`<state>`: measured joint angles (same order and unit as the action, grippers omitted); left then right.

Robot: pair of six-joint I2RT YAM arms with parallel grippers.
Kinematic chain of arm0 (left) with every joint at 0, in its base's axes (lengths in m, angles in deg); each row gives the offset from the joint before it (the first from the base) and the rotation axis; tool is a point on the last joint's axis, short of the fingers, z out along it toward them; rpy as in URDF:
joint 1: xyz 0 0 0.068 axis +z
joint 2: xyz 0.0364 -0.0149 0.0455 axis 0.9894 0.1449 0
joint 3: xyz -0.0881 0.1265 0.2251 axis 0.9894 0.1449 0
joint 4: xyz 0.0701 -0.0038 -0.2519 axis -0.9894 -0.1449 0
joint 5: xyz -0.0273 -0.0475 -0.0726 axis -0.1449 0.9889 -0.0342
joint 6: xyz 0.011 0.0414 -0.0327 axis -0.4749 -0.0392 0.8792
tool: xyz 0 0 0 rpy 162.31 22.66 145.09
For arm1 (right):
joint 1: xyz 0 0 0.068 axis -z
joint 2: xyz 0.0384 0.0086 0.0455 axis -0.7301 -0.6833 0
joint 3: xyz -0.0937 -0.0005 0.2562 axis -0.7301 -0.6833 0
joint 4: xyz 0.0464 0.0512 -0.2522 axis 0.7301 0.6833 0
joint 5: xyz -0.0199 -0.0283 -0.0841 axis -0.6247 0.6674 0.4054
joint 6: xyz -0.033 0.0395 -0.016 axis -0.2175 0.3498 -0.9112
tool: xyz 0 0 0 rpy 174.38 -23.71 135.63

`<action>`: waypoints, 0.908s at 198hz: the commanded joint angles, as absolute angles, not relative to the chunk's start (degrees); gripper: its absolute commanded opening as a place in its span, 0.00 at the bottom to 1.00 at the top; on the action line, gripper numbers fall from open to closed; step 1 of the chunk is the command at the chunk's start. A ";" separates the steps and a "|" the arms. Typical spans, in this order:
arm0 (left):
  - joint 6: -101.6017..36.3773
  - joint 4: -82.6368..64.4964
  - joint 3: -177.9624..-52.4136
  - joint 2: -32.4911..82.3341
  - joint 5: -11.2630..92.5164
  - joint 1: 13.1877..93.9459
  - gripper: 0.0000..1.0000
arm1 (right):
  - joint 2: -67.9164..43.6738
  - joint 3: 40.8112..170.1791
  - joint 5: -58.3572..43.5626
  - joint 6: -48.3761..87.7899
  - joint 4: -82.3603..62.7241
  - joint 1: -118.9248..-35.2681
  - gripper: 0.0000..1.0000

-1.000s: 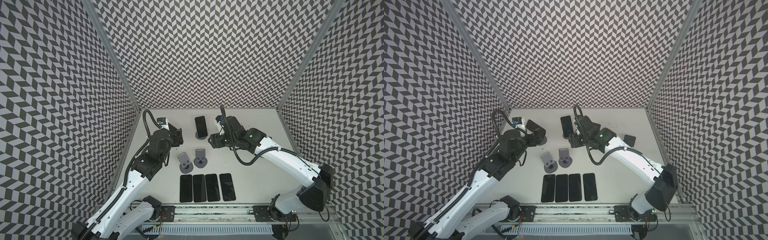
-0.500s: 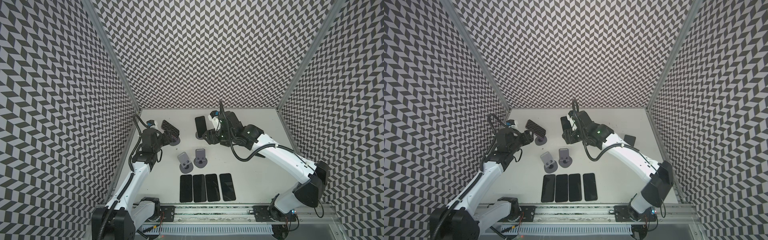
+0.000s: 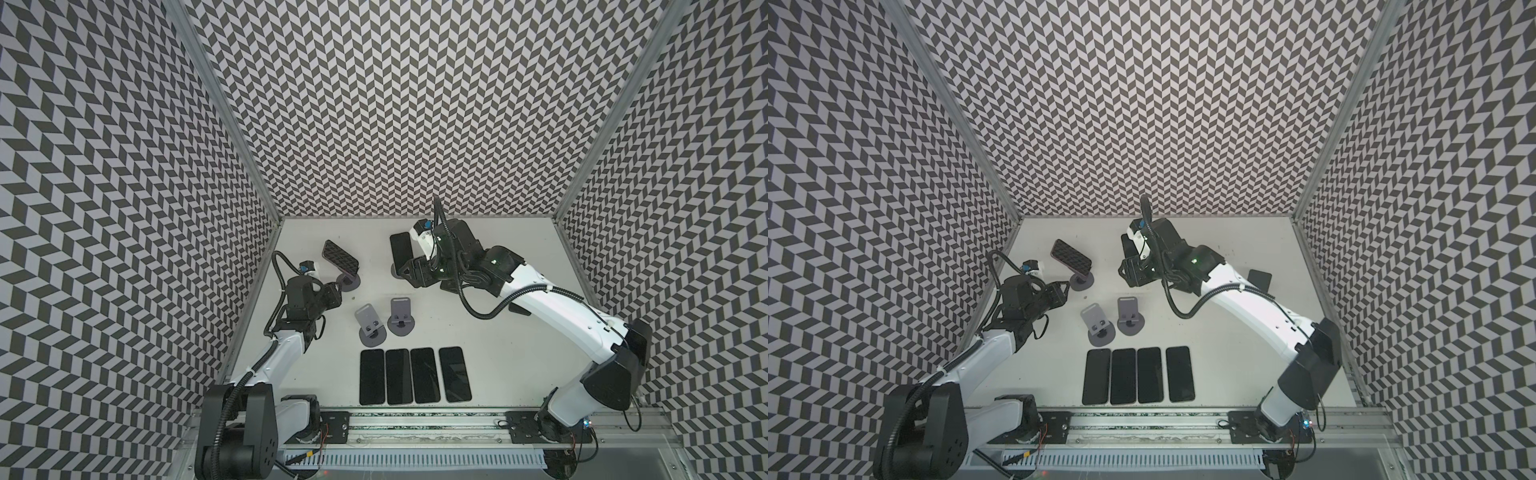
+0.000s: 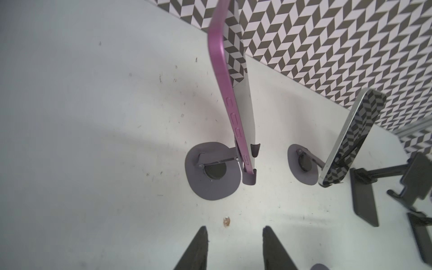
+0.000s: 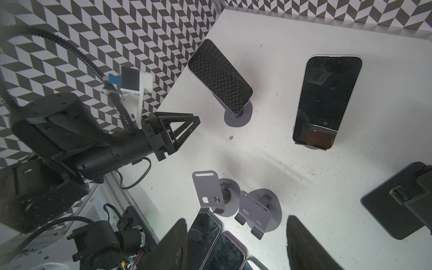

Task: Remove the phone from the phone stand
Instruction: Rotate the phone stand with the phone at the top-left of the table.

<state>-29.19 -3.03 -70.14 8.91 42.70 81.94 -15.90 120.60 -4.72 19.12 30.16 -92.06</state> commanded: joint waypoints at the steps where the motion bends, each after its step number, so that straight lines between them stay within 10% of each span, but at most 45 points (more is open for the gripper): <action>1: -31.56 5.72 -68.15 9.70 46.14 83.32 0.38 | -16.60 121.97 -6.34 17.92 28.09 -91.88 0.65; 180: -34.69 12.63 -71.43 20.50 53.01 86.06 0.38 | -16.53 119.87 -6.56 15.88 28.03 -91.81 0.64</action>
